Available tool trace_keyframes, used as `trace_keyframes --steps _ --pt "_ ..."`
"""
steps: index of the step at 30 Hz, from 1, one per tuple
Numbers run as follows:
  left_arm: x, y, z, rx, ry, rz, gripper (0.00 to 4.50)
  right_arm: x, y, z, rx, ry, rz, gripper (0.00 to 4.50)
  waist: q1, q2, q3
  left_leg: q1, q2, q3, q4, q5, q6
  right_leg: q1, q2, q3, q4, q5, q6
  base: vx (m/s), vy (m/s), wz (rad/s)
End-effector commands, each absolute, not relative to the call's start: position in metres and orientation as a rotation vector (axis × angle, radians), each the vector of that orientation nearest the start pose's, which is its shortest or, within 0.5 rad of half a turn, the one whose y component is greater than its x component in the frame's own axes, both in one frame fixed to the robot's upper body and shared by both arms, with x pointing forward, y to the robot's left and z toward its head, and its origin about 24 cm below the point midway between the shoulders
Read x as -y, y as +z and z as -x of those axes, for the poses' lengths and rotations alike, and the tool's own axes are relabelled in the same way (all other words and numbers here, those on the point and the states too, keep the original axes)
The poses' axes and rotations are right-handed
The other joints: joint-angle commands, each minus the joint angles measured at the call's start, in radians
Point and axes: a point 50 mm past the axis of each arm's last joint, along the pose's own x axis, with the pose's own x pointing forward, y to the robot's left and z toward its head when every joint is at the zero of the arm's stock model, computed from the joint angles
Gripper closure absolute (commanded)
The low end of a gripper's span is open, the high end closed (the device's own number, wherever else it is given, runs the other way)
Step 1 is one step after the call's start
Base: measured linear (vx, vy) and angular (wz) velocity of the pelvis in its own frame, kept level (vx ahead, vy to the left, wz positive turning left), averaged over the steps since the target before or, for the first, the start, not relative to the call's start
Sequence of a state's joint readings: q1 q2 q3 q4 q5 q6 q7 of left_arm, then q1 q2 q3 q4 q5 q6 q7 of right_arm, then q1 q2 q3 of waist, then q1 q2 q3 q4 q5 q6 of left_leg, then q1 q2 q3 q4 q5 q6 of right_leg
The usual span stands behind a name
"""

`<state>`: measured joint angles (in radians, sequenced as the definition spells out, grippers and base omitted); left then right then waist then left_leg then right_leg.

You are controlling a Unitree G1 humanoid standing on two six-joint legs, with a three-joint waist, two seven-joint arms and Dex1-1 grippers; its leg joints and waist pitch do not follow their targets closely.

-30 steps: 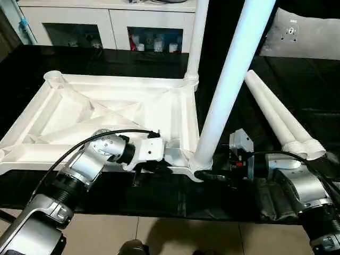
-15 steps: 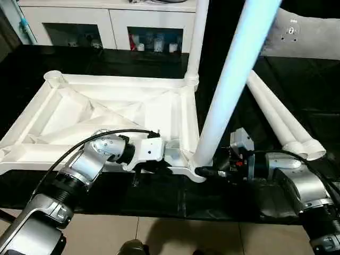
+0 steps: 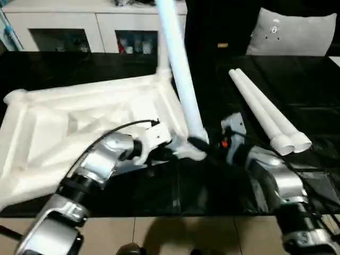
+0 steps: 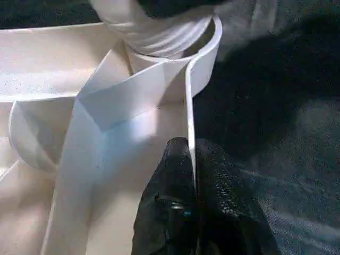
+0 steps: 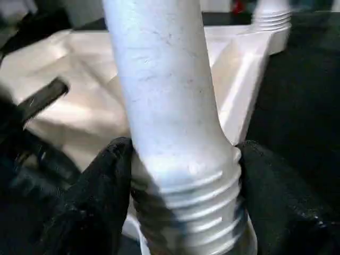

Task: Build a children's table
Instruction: Insert table leg to table base

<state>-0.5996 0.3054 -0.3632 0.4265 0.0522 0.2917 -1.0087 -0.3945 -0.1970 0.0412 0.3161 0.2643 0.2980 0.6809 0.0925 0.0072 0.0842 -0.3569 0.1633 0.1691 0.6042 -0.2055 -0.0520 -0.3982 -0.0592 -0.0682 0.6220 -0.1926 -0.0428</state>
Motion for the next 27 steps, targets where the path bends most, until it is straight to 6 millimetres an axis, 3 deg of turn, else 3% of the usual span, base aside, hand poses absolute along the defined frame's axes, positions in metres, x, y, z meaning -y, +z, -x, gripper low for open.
trace_keyframes --steps 1,4,11,17,20,24,27 --pt "-0.063 0.075 -0.309 -0.337 -1.337 -0.458 4.50 0.117 0.042 -0.308 -0.301 0.770 -0.124 1.80 0.003 0.000 -0.071 0.000 0.066 -0.026 -0.077 -0.116 0.040 0.053 -0.103 0.061 -0.088 -0.236 -0.185 0.000 0.000 0.00" --pt "-0.062 0.074 -0.308 -0.343 -1.334 -0.466 4.50 0.118 0.043 -0.309 -0.291 0.754 -0.126 1.81 0.004 0.004 -0.072 0.004 0.068 -0.025 -0.077 -0.116 0.043 0.051 -0.102 0.061 -0.086 -0.210 -0.194 0.000 0.000 0.00" --pt "-0.077 0.072 -0.312 -0.325 -1.294 -0.566 4.50 0.129 0.055 -0.312 -0.200 0.736 -0.176 2.16 0.017 0.008 -0.080 0.003 0.072 -0.024 -0.072 -0.050 0.074 0.054 -0.103 0.060 -0.067 -0.028 -0.231 0.000 0.000 0.00" --pt "-0.091 0.078 -0.316 -0.263 -1.247 -0.584 4.50 0.139 0.074 -0.314 -0.087 0.744 -0.261 2.64 0.019 0.009 -0.075 -0.001 0.073 -0.025 -0.076 -0.097 0.062 0.057 -0.105 0.059 -0.073 -0.075 -0.226 0.000 0.000 0.00" --pt "-0.097 0.084 -0.315 -0.242 -1.251 -0.517 3.95 0.144 0.074 -0.314 -0.089 0.734 -0.247 2.91 0.015 0.012 -0.073 -0.001 0.071 -0.024 -0.076 -0.097 0.052 0.055 -0.103 0.059 -0.075 -0.093 -0.220 0.000 0.000 0.00" --pt "-0.103 0.089 -0.310 -0.237 -1.273 -0.438 3.67 0.147 0.074 -0.314 -0.090 0.726 -0.240 3.14 0.009 0.012 -0.076 -0.005 0.071 -0.024 -0.073 -0.060 0.060 0.057 -0.102 0.057 -0.065 -0.024 -0.247 0.000 0.000 0.00" --pt "-0.109 0.090 -0.310 -0.237 -1.253 -0.426 3.49 0.148 0.076 -0.314 -0.090 0.738 -0.218 3.40 0.007 0.012 -0.072 -0.003 0.069 -0.023 -0.074 -0.078 0.068 0.056 -0.102 0.056 -0.070 -0.058 -0.244 0.000 0.000 0.00"
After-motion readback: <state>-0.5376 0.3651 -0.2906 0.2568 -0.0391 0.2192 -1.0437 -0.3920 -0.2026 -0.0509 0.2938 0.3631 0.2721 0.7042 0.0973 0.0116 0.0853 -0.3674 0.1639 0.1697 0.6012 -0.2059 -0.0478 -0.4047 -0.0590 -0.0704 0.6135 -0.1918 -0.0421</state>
